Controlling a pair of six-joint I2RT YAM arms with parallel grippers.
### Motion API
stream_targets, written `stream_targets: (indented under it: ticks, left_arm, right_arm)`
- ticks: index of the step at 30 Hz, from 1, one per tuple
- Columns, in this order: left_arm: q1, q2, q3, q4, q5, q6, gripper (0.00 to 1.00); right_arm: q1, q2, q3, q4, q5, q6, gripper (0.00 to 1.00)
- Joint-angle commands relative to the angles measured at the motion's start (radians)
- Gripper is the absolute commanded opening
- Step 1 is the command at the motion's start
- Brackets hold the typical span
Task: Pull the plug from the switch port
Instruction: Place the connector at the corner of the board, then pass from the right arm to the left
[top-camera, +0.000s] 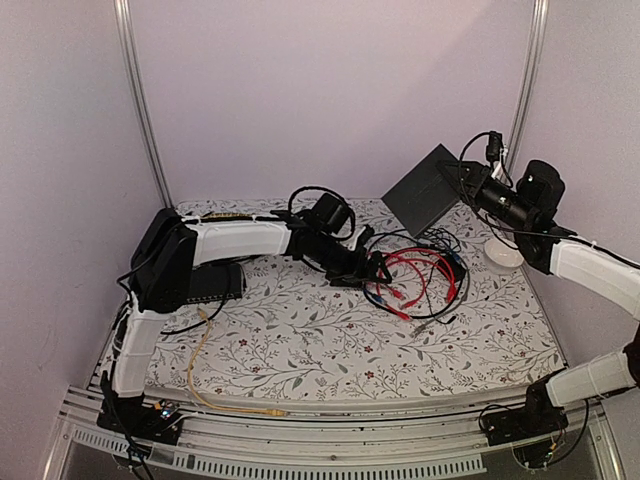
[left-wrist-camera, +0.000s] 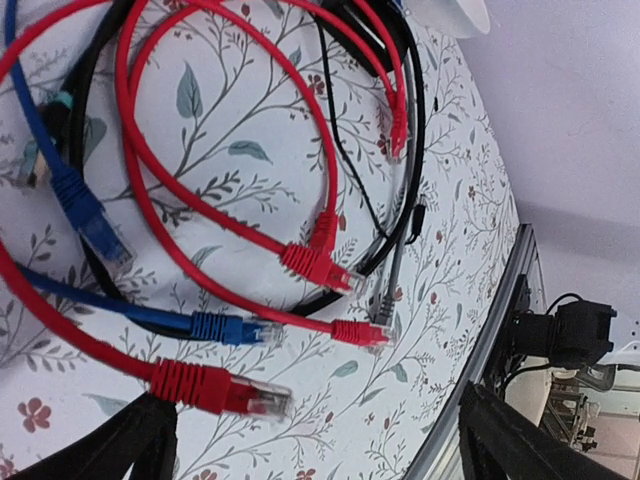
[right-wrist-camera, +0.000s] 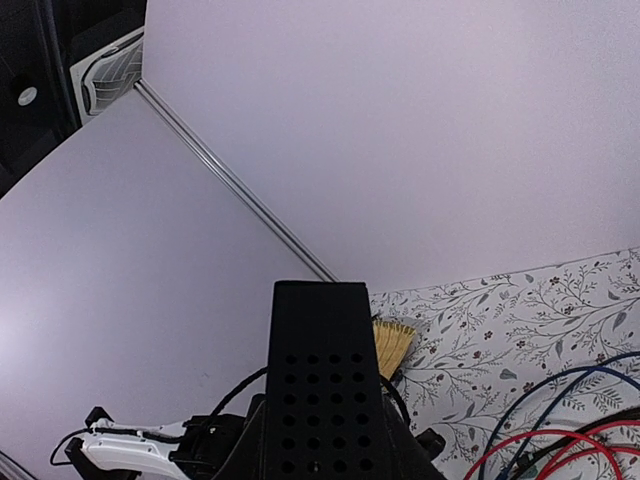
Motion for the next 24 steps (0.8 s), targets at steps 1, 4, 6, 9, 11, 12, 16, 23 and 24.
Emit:
stream_targets:
  ticks: [1,4,6,9,11,12,16,23,24]
  left_arm:
    - [0.003,-0.106,-0.101,-0.026,0.007,0.051,0.98]
    - [0.002,-0.165,-0.165,0.002,0.012,0.048,0.98]
    - [0.003,-0.196,-0.197,0.039,0.029,0.038,0.98]
    - [0.004,-0.217,-0.209,0.060,0.061,0.030,0.98]
    - [0.005,-0.225,-0.209,0.068,0.073,0.028,0.98]
    - [0.005,-0.233,-0.211,0.072,0.075,0.029,0.98]
    - [0.012,-0.299,-0.265,0.124,0.028,0.015,0.98]
    - [0.075,-0.491,-0.485,0.306,-0.134,-0.051,0.98]
    - [0.084,-0.515,-0.515,0.330,-0.158,-0.057,0.98]
  right_arm:
    - [-0.007,0.024,0.074,0.082,0.014,-0.002,0.01]
    - [-0.008,0.051,0.082,0.085,0.011,0.007,0.01]
    - [-0.007,0.064,0.083,0.091,0.012,0.018,0.01]
    - [-0.007,0.079,0.083,0.098,0.015,0.029,0.01]
    - [-0.008,0.087,0.084,0.102,0.015,0.038,0.01]
    - [-0.008,0.093,0.084,0.106,0.015,0.043,0.01]
    - [-0.007,0.117,0.068,0.135,0.015,0.085,0.01]
    - [-0.003,0.176,-0.010,0.266,0.010,0.227,0.01]
    - [0.003,0.182,-0.021,0.284,0.014,0.242,0.01]
